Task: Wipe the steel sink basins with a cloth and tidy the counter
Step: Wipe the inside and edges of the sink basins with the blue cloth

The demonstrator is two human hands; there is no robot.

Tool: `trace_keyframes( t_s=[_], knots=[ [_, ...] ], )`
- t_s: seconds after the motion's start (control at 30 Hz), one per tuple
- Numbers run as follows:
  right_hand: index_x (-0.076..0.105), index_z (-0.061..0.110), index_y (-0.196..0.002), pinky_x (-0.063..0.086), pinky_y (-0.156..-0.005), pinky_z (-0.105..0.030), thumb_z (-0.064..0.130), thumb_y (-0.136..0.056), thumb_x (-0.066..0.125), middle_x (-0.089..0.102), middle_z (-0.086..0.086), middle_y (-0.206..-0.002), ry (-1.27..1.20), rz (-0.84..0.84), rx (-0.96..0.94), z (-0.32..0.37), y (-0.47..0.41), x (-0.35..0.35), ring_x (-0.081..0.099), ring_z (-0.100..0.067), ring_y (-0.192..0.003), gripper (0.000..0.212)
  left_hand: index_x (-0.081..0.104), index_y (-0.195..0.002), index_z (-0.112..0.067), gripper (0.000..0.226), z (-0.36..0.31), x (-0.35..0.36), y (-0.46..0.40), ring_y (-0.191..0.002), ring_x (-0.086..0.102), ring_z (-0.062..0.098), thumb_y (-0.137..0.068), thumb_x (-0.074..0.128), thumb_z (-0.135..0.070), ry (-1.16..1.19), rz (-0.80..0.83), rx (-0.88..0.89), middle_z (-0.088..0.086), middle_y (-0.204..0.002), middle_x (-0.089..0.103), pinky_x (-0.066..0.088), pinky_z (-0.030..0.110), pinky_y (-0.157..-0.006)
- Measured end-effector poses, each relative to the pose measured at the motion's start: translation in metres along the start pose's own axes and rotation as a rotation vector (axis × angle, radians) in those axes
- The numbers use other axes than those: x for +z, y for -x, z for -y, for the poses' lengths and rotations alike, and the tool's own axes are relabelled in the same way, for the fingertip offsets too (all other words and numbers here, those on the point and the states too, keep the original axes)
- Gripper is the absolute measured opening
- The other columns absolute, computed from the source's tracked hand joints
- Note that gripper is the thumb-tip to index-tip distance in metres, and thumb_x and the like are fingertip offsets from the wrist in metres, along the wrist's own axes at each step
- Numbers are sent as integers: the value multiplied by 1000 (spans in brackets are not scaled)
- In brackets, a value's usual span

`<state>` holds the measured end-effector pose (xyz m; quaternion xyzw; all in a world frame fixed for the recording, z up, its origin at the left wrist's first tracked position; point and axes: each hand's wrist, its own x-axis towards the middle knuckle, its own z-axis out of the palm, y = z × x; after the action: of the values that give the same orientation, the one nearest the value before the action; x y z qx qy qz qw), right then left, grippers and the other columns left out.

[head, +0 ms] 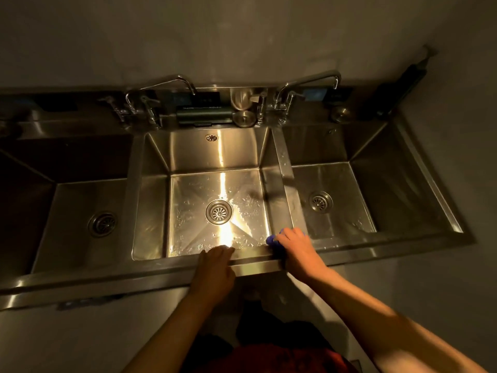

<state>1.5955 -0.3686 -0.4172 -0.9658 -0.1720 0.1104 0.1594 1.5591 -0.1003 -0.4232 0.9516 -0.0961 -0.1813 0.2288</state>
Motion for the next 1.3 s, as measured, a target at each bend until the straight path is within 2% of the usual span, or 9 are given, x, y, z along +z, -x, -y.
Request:
trace_keyframes(
  t_s=[0.13,0.23,0.37,0.43,0.5,0.6,0.83,0.97,1.3],
  knots=[
    [72,25,-107,43,-81,-39,6,-81,58,63,8,-102,-220,-217,-29,-4,-8,-23,54,-22,-96,36,45,-152,-23,55,-20,5,-17,-147,35,20,-99,57,-25,10,6,27,-1,-157,44,22,44,-123],
    [65,17,-121,45,-86,-42,6,-79,60,64,-2,-116,-170,-354,-50,-14,-26,-45,57,-27,-102,44,52,-149,-21,52,-38,4,-34,-146,40,24,-98,59,-22,23,-7,79,3,-155,48,26,45,-122],
    [55,17,-132,51,-88,-41,19,-84,68,51,-8,-130,-181,-307,51,-38,-27,-48,57,-24,-105,50,59,-142,-20,49,-58,4,-51,-140,46,26,-94,60,-22,-29,-5,185,3,-150,53,32,44,-118],
    [56,18,-137,49,-102,-46,27,-84,71,48,-9,-144,-135,-193,136,-49,-14,-31,54,-31,-124,56,61,-140,-20,47,-65,7,-56,-138,49,27,-93,60,-22,-40,0,243,4,-148,55,35,44,-116],
    [44,21,-152,31,-120,-48,33,-91,69,31,-9,-163,-114,-78,211,-57,1,-9,29,-34,-150,67,58,-143,-23,48,-70,12,-60,-141,46,26,-95,57,-26,-72,32,298,2,-152,52,32,44,-119],
    [26,25,-160,10,-124,-46,40,-99,58,8,-2,-170,-110,-44,221,-63,2,9,1,-27,-157,70,52,-150,-29,50,-71,22,-62,-150,34,24,-100,50,-35,-124,120,367,-1,-161,42,22,46,-124],
    [25,18,-160,12,-128,-44,31,-103,55,9,-4,-170,-99,-21,170,-76,-60,-11,7,-27,-157,66,30,-161,-38,58,-57,36,-73,-156,25,27,-104,35,-49,-187,161,367,-5,-171,23,24,52,-123],
    [28,14,-160,11,-127,-41,32,-104,54,14,-8,-169,-43,-14,148,-92,-129,-30,12,-32,-156,64,32,-156,-40,57,-63,38,-98,-153,32,31,-102,48,-46,-220,114,447,-3,-169,28,34,58,-117],
    [29,17,-158,28,-119,-52,36,-103,49,14,-8,-169,41,71,216,-128,-320,-81,22,-40,-149,62,23,-160,-42,58,-78,31,-157,-159,8,26,-105,37,-52,-192,178,439,-15,-173,5,21,60,-123]
  ],
)
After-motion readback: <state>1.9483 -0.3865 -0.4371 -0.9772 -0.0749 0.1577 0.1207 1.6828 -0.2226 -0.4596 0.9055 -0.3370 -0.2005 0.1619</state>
